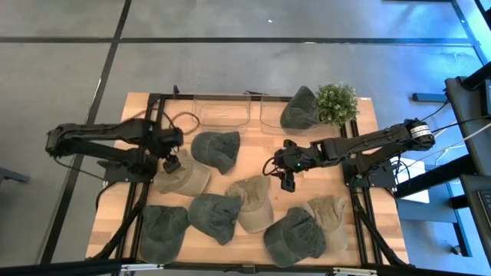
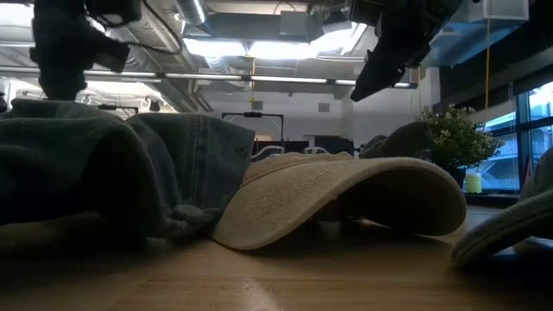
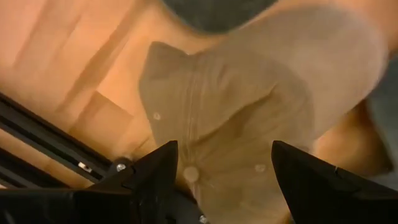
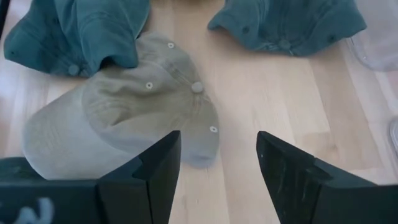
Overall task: Pick & Place hat
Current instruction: Put the brown cap into the left transparent bin
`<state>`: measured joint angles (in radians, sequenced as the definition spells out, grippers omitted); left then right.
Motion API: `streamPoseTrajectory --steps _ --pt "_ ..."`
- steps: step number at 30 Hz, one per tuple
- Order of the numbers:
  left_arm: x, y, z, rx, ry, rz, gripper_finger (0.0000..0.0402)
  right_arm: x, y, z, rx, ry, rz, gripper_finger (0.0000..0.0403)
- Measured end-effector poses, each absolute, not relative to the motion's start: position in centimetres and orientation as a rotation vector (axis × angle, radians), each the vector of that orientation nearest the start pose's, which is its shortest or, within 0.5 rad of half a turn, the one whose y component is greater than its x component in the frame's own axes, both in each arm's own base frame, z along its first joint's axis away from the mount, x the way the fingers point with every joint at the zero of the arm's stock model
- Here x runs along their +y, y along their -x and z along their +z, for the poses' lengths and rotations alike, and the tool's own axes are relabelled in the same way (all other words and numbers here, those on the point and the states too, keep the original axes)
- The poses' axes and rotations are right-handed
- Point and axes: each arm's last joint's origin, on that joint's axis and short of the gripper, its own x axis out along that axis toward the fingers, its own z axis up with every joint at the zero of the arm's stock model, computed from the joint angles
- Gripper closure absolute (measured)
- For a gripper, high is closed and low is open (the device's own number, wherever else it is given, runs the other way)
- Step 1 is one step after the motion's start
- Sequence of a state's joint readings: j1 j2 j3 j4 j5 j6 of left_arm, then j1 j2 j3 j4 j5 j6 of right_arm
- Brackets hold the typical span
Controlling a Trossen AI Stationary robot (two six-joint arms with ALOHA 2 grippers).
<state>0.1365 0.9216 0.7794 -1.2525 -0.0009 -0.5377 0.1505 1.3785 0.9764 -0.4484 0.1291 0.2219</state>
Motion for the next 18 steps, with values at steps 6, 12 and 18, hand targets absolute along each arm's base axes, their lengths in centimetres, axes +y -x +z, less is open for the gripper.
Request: streamPoseTrajectory --steps 6,12,18 --pt "0.6 -13.6 21.4 1.434 0.331 0.472 0.0149 3.8 -27.9 24.9 0.848 -0.066 -0.065 0.0192" --pt "0.1 -14.4 19.4 1.388 0.268 0.44 0.0149 3.8 -27.9 24.9 0.852 -0.066 -0.066 0.0192" --pt "0.1 -15.0 17.8 1.404 0.31 0.505 0.0149 3.8 -27.8 24.9 0.853 -0.066 -0.066 0.0192"
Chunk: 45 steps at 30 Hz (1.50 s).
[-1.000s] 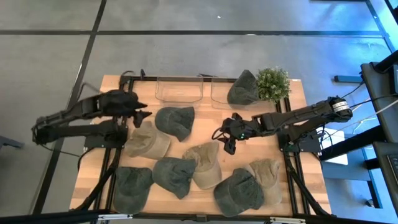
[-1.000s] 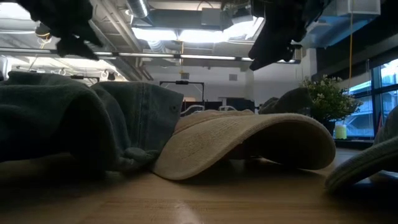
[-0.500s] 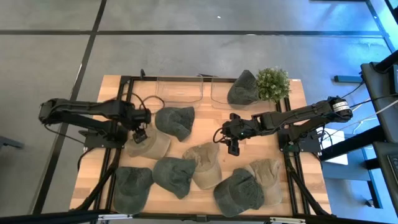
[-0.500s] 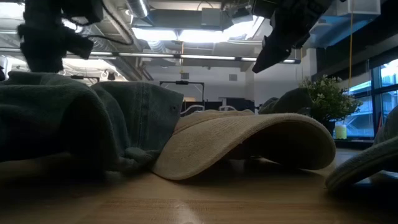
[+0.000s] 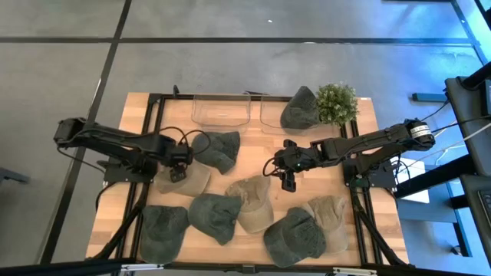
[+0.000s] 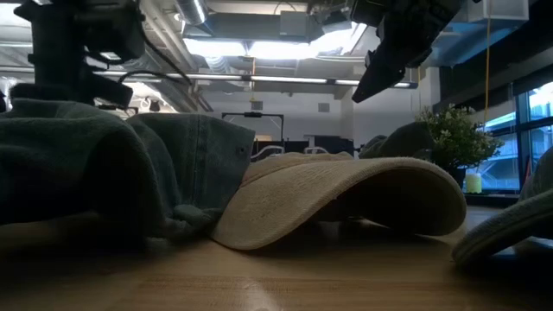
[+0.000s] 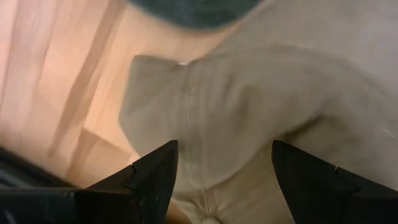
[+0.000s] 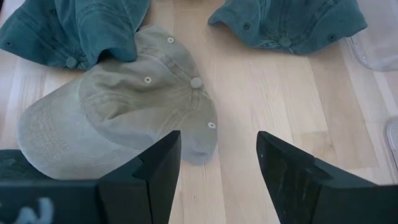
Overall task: Pick & Place hat
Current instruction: Put the brown cap into the left transparent bin
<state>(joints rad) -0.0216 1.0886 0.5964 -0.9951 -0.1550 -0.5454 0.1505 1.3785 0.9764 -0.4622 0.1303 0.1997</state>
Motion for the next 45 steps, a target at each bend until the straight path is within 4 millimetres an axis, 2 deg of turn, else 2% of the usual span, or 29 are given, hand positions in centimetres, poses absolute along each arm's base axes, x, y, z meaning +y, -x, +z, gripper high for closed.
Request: streamPoseTrajectory --steps 3,8,12,17,24,30,36,40,45 --pt "0.2 -15.6 17.3 1.395 0.369 0.587 0.0149 3.8 -27.9 24.9 0.852 -0.066 -0.067 0.0192" --pt "0.3 -16.4 16.2 1.433 0.377 0.626 0.015 3.8 -27.9 24.9 0.852 -0.061 -0.072 0.0192" --pt "0.4 -16.7 15.3 1.501 0.407 0.625 0.0176 3.8 -27.9 24.9 0.851 -0.06 -0.074 0.0192" --pt "0.4 -16.9 14.6 1.554 0.402 0.627 0.0248 3.8 -27.8 24.9 0.854 -0.06 -0.074 0.0192" --pt "0.3 -16.9 15.2 1.562 0.402 0.569 0.0387 3.8 -27.7 24.7 0.871 -0.056 -0.075 0.0192" --pt "0.3 -17.9 17.8 1.516 0.394 0.538 0.0398 3.8 -27.7 24.7 0.873 -0.056 -0.075 0.0192" --pt "0.5 -18.9 21.9 1.517 0.293 0.525 0.0398 3.8 -27.8 24.9 0.863 -0.099 -0.094 0.0192" --pt "0.6 -19.5 25.3 1.485 0.204 0.505 0.0398 3.0 -28.3 26.5 0.83 -0.2 -0.144 0.0192" --pt "0.1 -20.8 29.8 1.338 0.004 0.406 0.0398 1.4 -28.8 29.4 0.796 -0.276 -0.19 0.0192"
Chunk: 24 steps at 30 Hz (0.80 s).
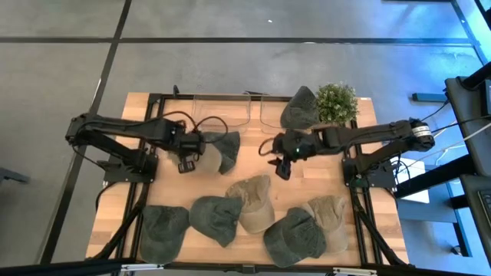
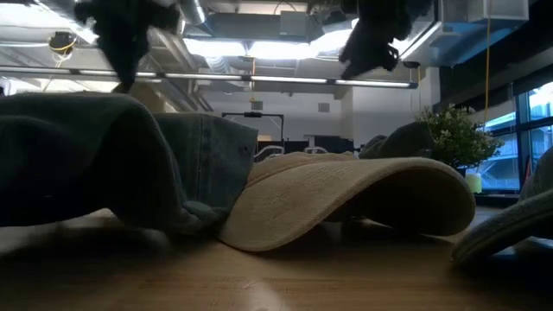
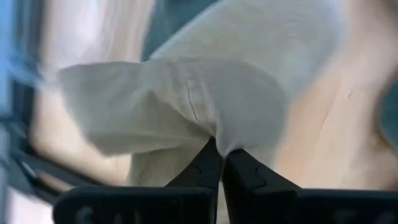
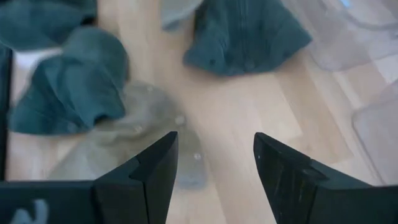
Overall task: Pick & Place hat
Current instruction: Put the brown cap into the left transparent bin
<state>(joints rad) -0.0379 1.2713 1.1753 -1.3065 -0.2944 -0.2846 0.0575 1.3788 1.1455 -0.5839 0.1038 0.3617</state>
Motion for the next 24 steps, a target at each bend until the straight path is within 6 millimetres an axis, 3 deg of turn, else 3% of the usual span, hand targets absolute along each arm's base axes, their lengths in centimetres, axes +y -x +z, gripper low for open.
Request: streamPoseTrajectory --steps 6,11,17,24 --pt "-1.9 -21.6 33.6 1.202 -0.429 0.138 0.0398 -0.8 -29.2 33.6 0.701 -0.362 -0.136 0.0192" --pt "-3.9 -22.1 34.3 1.113 -0.834 -0.031 0.0398 -1.8 -29.4 36.1 0.619 -0.444 0.022 0.019" --pt "-4.4 -23.2 34.7 1.001 -0.844 0.016 0.0398 -2.2 -29.9 36.6 0.548 -0.424 -0.051 0.0188" --pt "-4.5 -23.7 35.1 0.939 -0.902 0.008 0.0398 -2.1 -31.4 35.1 0.593 -0.501 -0.046 0.0188"
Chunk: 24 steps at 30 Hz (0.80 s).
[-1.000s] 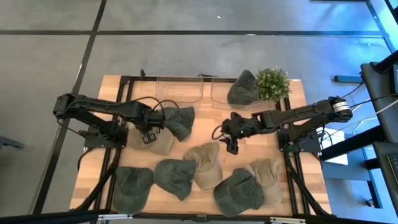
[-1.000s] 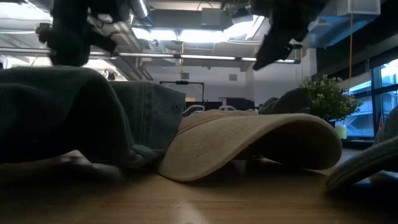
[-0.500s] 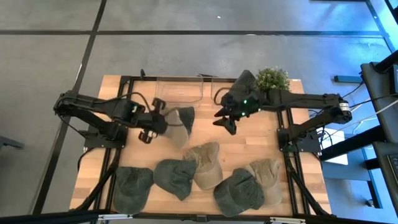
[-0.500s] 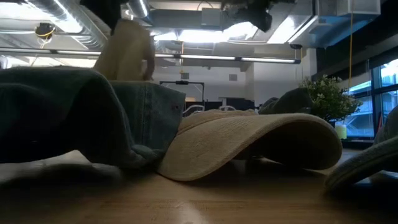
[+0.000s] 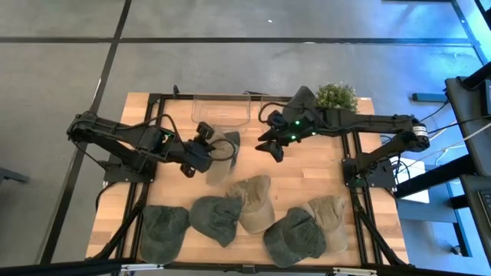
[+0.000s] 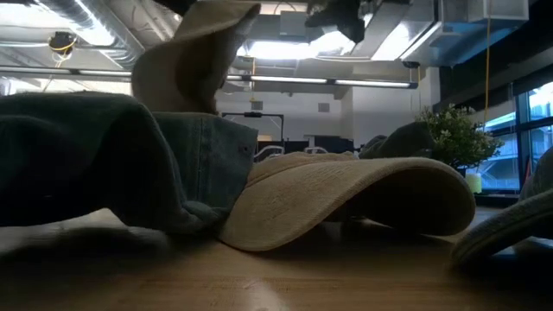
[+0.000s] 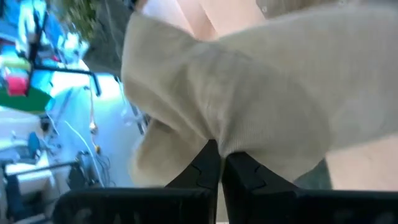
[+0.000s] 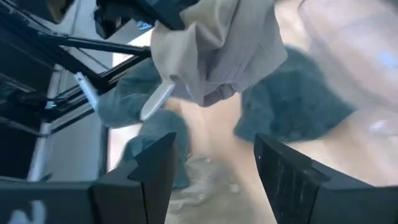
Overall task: Pick & Place hat
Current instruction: Put the brown cap into the left transparent bin
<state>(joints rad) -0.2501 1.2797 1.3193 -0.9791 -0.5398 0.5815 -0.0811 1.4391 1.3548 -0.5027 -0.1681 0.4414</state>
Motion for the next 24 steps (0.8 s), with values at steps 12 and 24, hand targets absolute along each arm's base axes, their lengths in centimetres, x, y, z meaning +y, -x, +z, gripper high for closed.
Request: streamPoseTrajectory --steps 12,24 --pt "-5.0 -25.4 34.0 0.957 -0.998 -0.076 0.0398 -2.1 -33.9 32.4 0.66 -0.557 -0.004 0.0188" --pt "-7.7 -28.0 31.1 1.004 -1.314 -0.236 0.0398 -5.7 -34.0 32.7 0.617 -0.926 -0.016 0.0188"
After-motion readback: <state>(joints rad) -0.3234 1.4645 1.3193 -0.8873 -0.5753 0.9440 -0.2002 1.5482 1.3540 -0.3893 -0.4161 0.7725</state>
